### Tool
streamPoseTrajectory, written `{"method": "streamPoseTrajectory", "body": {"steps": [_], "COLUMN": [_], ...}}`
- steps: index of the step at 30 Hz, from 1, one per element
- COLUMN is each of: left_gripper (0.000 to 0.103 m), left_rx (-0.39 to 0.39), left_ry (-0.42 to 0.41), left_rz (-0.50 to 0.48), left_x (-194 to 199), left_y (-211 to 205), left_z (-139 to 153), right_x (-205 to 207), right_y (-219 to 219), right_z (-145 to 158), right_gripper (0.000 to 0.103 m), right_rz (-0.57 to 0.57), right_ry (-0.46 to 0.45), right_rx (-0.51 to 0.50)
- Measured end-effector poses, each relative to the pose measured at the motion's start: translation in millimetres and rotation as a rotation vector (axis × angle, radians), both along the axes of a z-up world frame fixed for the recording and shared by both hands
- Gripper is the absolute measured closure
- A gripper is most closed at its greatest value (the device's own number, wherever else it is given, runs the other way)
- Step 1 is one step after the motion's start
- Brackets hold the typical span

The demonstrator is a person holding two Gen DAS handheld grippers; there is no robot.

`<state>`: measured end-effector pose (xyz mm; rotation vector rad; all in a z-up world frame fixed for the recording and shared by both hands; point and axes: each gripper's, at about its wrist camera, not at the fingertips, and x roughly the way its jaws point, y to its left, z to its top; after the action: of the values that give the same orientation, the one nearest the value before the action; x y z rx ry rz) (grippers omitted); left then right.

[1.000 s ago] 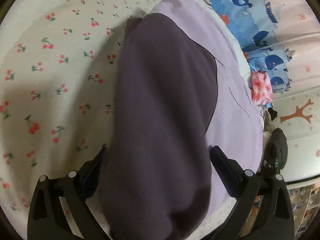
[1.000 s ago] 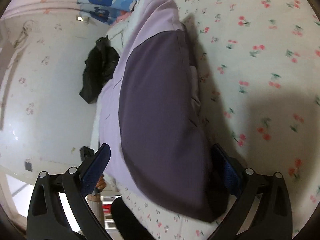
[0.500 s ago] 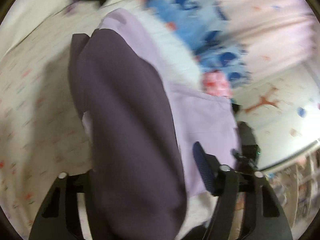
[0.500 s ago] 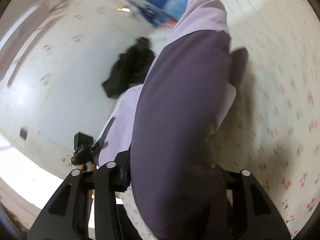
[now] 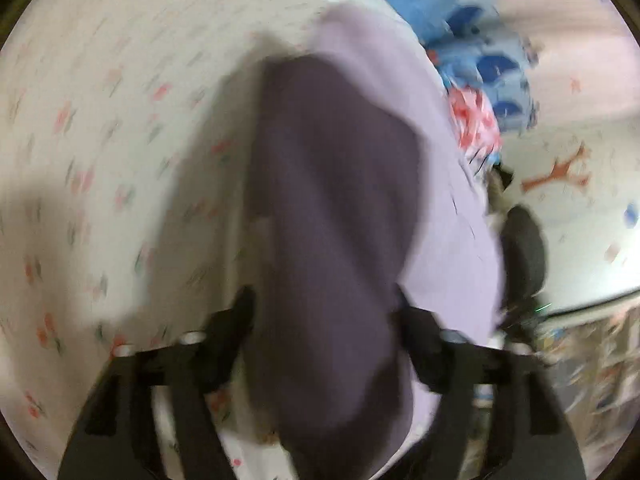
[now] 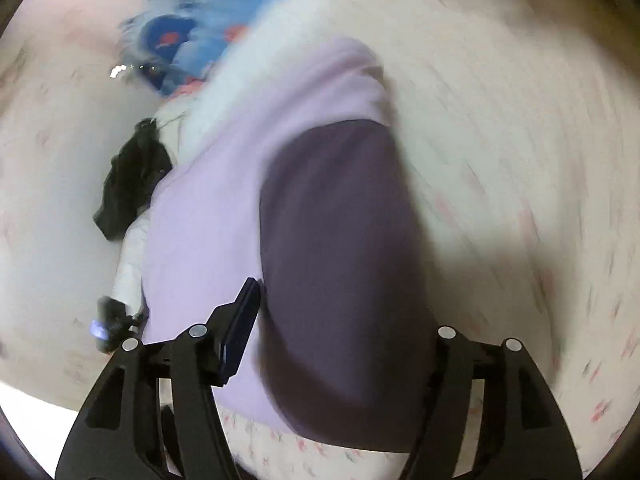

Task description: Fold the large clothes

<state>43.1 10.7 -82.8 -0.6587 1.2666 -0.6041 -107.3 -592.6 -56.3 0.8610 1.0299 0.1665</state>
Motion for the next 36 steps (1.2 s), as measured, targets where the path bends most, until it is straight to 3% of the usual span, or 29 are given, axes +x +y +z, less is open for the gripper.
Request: {"method": "streamPoseTrajectory", "body": {"steps": [3,4,7,8,10,13,16,18,21,23,25,29,32,33,36], "left_gripper": [0.023,0.023,0.023,0.023,0.023,0.017,0.017,0.017,0.018,0.023,0.024,0.023,0.016,0.008,0.007], "left_rx": [0.062,0.086,0.211,0.212,0.184,0.184,0.191,0.225,0.22,0.19,0.209,0.287,0.266,0.271,0.301], "left_ry": [-0.05,-0.062,-0.182,-0.258,-0.331,-0.457,-0.499,-0.467,-0.419,-0.433,-0.454,-0.47,-0.578,-0.615,-0.683], "left_rz": [0.03,0.045,0.154,0.175,0.159,0.063,-0.035,-0.048,-0.042,-0.039,-0.053,-0.029,0.007,0.025,0.052], "left_x": [-17.2,-20.1,-28.4,-31.9,-31.6,-28.3,-19.5,-2.8,14.1,8.9,-3.5,-18.8,-16.0,-10.0,21.2], "left_y": [14.1,19.0,35.0,31.3,16.5,-48.0,-93.1,-113.8,-110.5,-99.9,-96.4,-101.8,-105.5,-109.3,-123.8], "left_z": [14.8,21.2,57.9,79.1,99.8,126.9,122.1,102.4,53.4,41.0,38.5,66.6,104.2,113.6,124.2], "right_x": [-29.6,-34.3,-30.5,-20.8,0.6,33.8,55.8,65.0,71.9,81.8,92.9,97.1,79.5,79.8,101.3], "right_y": [-19.0,-20.0,3.4,16.6,36.4,65.8,86.2,98.9,99.9,101.3,107.9,115.0,96.5,91.7,80.4], "right_z": [17.5,29.1,65.0,76.1,80.5,67.8,32.8,23.1,19.3,20.2,22.2,33.5,64.2,70.5,67.5], "right_gripper": [0.032,0.024,0.016,0.014,0.01,0.009,0.006,0.006,0.006,0.006,0.006,0.006,0.006,0.006,0.006], "right_rz": [-0.113,-0.137,-0.122,-0.095,-0.069,-0.046,-0.057,-0.067,-0.064,-0.038,-0.006,0.016,-0.097,-0.137,-0.176], "right_ry": [-0.111,-0.142,-0.252,-0.28,-0.296,-0.251,-0.191,-0.186,-0.179,-0.165,-0.142,-0.117,-0.263,-0.262,-0.195], "right_rx": [-0.078,-0.102,-0.199,-0.251,-0.298,-0.319,-0.362,-0.434,-0.436,-0.451,-0.494,-0.537,-0.457,-0.474,-0.508]}}
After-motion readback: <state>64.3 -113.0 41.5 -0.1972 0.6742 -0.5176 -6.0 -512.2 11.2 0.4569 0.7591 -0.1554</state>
